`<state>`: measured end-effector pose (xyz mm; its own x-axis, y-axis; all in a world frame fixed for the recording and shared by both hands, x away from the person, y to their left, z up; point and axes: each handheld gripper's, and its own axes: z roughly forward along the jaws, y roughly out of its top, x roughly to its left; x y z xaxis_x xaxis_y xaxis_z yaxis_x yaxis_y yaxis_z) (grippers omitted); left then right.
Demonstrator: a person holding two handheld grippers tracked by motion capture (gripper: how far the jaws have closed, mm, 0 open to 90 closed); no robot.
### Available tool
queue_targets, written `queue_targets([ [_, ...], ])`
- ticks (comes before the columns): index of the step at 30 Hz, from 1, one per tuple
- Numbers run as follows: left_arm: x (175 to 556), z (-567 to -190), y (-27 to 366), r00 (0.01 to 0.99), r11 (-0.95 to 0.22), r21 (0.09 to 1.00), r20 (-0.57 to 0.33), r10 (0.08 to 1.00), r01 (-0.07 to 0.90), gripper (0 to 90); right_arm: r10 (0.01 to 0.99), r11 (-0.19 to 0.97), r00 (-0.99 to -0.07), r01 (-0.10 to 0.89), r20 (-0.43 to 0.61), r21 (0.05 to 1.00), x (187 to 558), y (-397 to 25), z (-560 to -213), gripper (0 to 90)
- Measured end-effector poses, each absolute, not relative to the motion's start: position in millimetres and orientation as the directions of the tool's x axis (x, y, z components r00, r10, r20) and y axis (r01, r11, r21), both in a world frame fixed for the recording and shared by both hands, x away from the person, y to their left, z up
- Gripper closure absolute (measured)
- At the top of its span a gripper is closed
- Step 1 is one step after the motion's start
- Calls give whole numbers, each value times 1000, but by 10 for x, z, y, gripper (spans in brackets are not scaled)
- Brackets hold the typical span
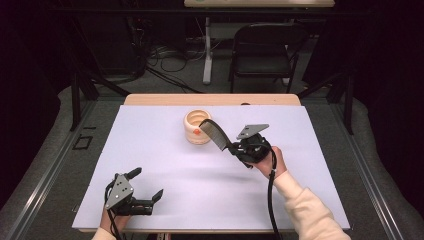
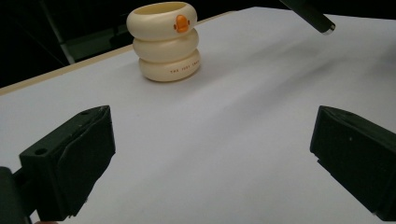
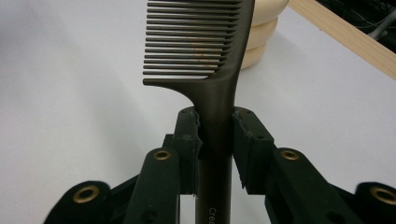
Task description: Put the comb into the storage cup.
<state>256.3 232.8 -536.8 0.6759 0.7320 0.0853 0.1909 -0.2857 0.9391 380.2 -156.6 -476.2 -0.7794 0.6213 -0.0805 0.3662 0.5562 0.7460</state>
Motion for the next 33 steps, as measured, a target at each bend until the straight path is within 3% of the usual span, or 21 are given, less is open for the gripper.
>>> queue_targets([
  [33, 2566, -5368, 2327, 671, -282, 940, 82, 737, 194, 1, 652, 468, -755, 331, -68, 819, 3865, -1553, -4701, 724],
])
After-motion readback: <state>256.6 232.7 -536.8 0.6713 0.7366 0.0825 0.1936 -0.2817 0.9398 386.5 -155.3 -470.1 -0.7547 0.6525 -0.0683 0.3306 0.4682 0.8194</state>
